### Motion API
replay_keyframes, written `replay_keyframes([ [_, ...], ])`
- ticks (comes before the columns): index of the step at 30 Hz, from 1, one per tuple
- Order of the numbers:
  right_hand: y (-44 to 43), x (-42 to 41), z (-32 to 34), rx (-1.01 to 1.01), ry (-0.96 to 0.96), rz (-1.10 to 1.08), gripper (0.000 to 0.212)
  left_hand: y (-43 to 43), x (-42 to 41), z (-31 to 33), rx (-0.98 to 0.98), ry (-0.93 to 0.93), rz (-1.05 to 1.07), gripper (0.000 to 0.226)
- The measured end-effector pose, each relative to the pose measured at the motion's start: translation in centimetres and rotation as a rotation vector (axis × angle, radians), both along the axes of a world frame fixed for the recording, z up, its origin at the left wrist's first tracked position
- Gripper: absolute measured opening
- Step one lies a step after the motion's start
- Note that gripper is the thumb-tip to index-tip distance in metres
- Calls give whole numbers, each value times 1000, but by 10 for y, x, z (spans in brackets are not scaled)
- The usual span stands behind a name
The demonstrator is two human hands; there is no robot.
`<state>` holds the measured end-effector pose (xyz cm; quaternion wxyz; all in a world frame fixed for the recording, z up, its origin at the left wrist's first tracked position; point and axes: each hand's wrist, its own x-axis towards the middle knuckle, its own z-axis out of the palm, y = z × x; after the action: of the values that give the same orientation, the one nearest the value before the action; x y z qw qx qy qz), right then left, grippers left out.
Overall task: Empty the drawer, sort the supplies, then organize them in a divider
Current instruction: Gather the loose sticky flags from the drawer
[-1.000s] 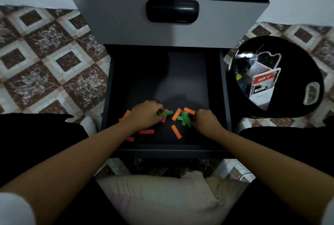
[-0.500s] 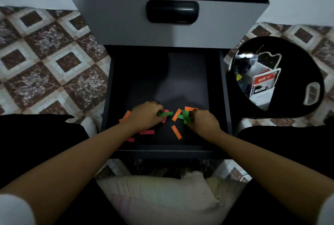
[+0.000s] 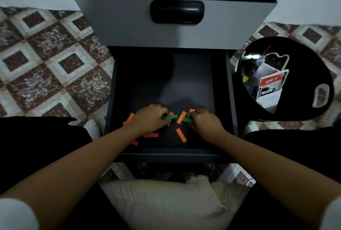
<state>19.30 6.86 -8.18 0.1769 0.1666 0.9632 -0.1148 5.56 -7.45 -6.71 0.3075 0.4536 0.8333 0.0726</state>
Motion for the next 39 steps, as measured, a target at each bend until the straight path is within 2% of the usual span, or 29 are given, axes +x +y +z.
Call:
replay_keyframes([
  [4,-3,0,2,3,-23,1,34,0,0,1,6,5,1,28],
  [11,-2,1,-2,-109,20,-152,31,-1,0,2,9,5,11,28],
  [13,-3,1,-5,-160,70,-251,27,-1,0,2,16,10,11,28],
  [15,-3,-1,-7,-254,115,-448,25,0,-1,2,25,8,14,28],
  [17,-2,-3,-9,-334,150,-629,33,0,-1,2,27,2,14,28],
  [19,-2,-3,-10,-351,146,-691,43,-1,-1,2,26,-2,19,28],
  [23,-7,-4,-12,-328,89,-679,46,0,0,3,19,2,22,28],
  [27,-13,-5,-7,-253,68,-615,29,1,0,4,15,7,16,28],
  [33,-19,-11,-12,-144,45,-541,15,0,0,3,8,16,8,28],
  [39,-19,-9,-10,-40,34,-378,28,0,-1,3,7,15,10,28],
])
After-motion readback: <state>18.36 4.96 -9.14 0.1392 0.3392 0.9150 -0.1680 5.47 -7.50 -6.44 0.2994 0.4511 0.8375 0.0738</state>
